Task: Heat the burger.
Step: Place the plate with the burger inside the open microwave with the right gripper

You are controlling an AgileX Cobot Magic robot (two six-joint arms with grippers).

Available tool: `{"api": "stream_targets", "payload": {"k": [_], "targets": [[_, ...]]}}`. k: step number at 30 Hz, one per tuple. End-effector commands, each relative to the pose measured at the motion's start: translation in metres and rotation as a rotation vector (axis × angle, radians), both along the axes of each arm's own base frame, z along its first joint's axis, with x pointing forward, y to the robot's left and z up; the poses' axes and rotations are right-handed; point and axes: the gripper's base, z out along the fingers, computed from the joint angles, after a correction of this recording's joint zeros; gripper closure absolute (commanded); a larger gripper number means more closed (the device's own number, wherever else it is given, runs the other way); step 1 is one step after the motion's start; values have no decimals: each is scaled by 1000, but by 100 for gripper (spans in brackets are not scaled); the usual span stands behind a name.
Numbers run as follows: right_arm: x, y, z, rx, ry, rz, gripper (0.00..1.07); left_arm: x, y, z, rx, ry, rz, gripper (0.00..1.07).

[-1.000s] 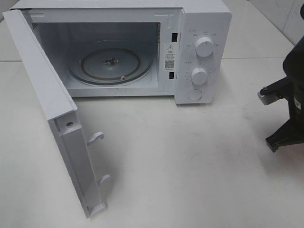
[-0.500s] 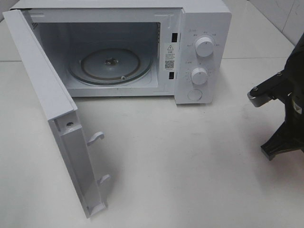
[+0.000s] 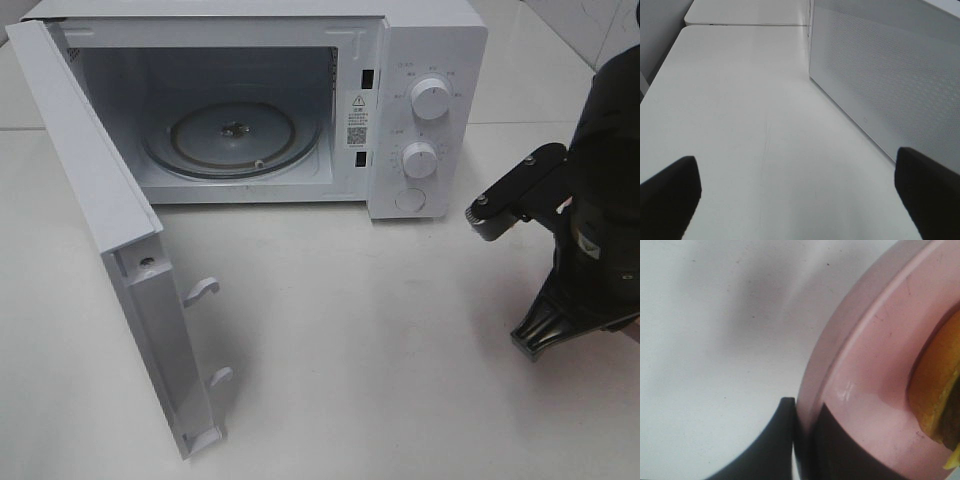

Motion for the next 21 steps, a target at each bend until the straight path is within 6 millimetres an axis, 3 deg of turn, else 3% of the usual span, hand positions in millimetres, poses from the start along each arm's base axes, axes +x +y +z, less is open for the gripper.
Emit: {"api": "stream_targets", "payload": {"k": [1,21], "targets": [[-8,8,4,-72,-4,94,107,-2,0,0,-4,-20,-2,3],[-47,58,7,-130,-14,428,107,-2,0,0,-4,-20,-2,3]]}}
